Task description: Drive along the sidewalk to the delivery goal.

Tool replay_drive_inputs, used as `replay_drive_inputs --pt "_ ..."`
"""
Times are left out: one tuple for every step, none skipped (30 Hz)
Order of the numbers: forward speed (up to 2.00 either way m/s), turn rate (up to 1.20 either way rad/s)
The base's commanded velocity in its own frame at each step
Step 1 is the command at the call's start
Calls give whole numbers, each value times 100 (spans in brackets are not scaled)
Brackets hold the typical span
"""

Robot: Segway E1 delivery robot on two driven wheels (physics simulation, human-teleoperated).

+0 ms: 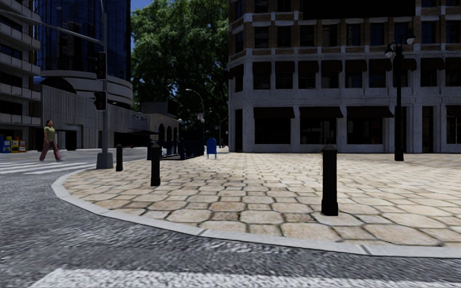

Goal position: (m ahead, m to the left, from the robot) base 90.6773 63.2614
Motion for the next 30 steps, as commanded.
replay_drive_inputs --pt "197 0" --pt "197 0" --pt "197 0" --pt "197 0" --pt "197 0" --pt "197 0" --pt "197 0" --pt "197 0" --pt "197 0" --pt "197 0" --pt "197 0" --pt "189 0" --pt "174 0" --pt "162 0" --pt "162 0" --pt "156 0" --pt "151 0" --pt "143 0" --pt "143 0" --pt "138 0" --pt "136 0" --pt "134 0" --pt "134 0" --pt "134 0" --pt "133 0" --pt "133 0" --pt "133 0" --pt "133 0" --pt "133 0" --pt "133 0"
